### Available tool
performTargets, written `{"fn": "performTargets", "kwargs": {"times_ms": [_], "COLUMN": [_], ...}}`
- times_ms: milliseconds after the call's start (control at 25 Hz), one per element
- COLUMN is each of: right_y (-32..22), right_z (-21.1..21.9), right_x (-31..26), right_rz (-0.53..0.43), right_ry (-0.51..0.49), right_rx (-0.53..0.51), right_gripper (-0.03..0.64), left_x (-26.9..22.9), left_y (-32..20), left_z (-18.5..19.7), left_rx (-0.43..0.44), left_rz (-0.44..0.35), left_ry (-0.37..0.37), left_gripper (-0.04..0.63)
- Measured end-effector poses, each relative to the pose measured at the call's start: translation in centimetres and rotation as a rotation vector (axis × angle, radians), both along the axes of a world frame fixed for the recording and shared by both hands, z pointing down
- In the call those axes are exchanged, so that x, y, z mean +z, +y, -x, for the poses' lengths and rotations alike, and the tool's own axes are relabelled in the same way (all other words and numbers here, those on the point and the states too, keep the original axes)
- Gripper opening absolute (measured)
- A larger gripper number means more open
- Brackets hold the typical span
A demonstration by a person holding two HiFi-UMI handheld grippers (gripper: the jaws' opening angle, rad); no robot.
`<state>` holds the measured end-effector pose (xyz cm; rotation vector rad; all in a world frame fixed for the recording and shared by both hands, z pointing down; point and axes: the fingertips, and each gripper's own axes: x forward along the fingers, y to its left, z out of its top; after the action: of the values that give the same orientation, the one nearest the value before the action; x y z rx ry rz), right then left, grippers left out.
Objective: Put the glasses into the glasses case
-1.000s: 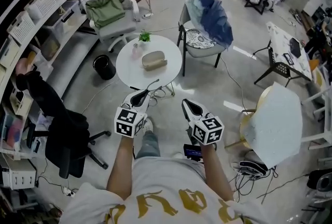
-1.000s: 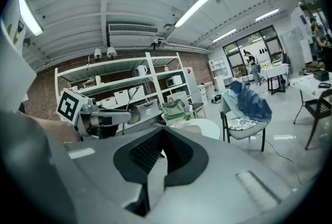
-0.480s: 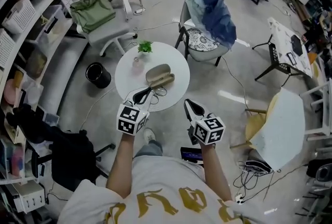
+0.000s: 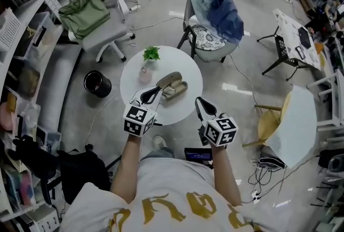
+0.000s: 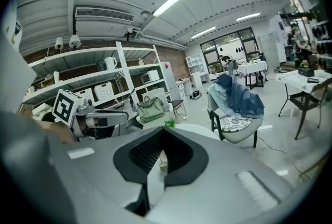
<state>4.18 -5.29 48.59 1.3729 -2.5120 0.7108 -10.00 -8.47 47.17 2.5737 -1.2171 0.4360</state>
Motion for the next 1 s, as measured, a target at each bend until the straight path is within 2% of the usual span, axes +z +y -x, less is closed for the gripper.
{"fn": "performTargets", "kwargs": {"times_ms": [520, 760, 1000], "right_y": [-1.1, -3.1, -4.8], "right_z": [0.7, 1.1, 0.0], "right_x": [0.8, 1.6, 2.9], "right_rz": [0.019, 0.029, 0.061], "right_ry": [-0.013, -0.026, -0.038], "right_rx": [0.028, 0.011, 0.028], "right_gripper": [0.023, 0.023, 0.023], "left_x": [0.9, 1.4, 3.9], "left_y": [-1.6, -2.9, -4.0], "left_z": [-0.2, -0.2, -1.5], "left_rx": [0.036, 0.046, 0.081], "left_rz": [0.015, 0.022, 0.077], "left_ry": [0.025, 0.007, -0.026], "left_gripper": [0.018, 0.019, 0.018]}}
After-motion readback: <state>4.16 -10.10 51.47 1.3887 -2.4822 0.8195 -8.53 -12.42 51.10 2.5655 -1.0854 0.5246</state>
